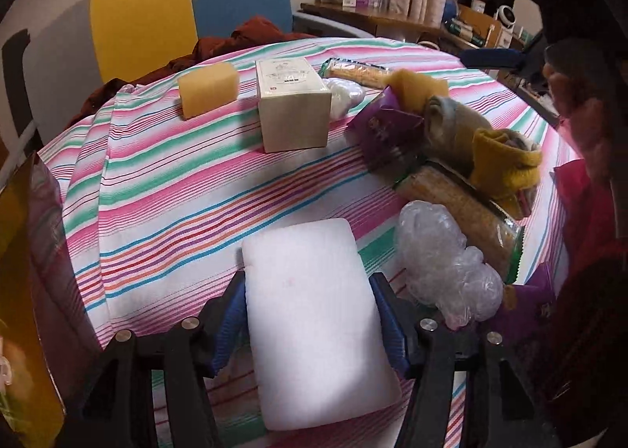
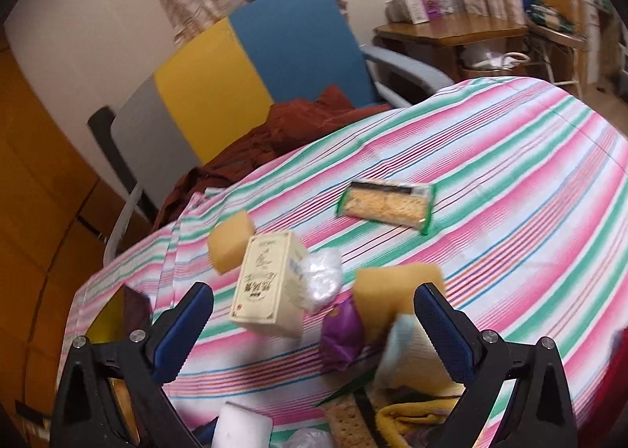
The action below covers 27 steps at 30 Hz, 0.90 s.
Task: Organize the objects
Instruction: 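Lift the white sponge with the left tool while the right tool grasps the cream printed box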
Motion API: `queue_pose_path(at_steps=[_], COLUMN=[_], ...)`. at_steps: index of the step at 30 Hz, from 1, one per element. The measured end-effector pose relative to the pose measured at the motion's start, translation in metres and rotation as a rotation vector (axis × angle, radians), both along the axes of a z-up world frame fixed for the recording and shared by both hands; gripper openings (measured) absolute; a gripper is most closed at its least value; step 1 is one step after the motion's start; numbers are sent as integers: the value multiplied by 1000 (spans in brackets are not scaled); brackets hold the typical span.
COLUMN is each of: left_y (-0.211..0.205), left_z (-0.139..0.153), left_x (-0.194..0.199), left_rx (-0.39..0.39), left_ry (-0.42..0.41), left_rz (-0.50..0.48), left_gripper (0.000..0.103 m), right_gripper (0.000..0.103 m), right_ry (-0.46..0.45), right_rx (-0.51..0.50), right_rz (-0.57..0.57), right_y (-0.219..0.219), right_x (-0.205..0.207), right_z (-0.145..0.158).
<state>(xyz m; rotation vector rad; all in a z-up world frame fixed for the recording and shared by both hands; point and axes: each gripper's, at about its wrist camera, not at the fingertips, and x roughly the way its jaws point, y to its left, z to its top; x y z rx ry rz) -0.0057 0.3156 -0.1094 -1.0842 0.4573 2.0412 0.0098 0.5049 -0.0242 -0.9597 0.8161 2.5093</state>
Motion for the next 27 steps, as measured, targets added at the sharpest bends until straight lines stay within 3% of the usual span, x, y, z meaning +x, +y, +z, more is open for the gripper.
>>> queue_pose_path(at_steps=[12,16,23,26,27], left_y=[-20,-26,-28,-28,-28], left_z=[1,0,-1,-2,-2], left_x=[7,8,10,10,10], left_rx=[42,67,88,97,100], left_ry=[30,45,61,63,62], left_rz=[-98,-113,-119,-120,-120], left_gripper=[59,59,60,60,60], right_gripper=[101,90,83,71,58], right_ry=[-130,-193,-309,-400,-410], right_rx=[43,86,119,122,125], right_rz=[225,294,294,288,304], right_y=[-38,-48,-40,-38,-40], right_x=[-42,-74,-134,-149,-151], right_z=[-14,-16,-38,-59,-64])
